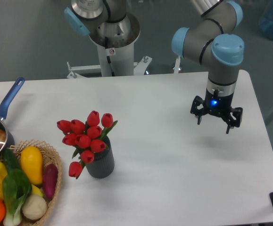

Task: Pick up the flowers from the vase
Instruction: 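Move the open gripper toward the red tulip stems above the black vase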

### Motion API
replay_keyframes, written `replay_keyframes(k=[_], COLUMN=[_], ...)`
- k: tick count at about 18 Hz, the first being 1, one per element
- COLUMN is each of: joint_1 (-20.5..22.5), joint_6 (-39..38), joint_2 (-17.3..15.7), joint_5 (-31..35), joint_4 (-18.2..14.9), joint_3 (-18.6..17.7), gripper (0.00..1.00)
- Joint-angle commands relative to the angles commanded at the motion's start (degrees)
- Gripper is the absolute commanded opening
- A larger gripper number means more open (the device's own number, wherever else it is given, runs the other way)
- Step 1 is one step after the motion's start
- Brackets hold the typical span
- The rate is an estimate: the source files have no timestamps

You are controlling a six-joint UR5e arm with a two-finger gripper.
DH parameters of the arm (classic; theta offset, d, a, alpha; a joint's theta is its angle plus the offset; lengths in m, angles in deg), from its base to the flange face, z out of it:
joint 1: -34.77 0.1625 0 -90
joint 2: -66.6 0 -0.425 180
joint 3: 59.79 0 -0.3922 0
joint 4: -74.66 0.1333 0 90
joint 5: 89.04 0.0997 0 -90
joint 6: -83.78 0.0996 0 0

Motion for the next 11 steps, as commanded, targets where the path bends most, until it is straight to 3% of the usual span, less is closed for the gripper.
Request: replay_keyframes(k=[5,11], joint_1=[-0.44,-1.93], joint_6=[-0.70,-0.88], joint_2=[-0.35,-2.72], joint_5=[-0.26,-4.74], joint_4=[0.09,0.62], joint_3=[-0.70,-5.97], gripper=[1.00,1.00])
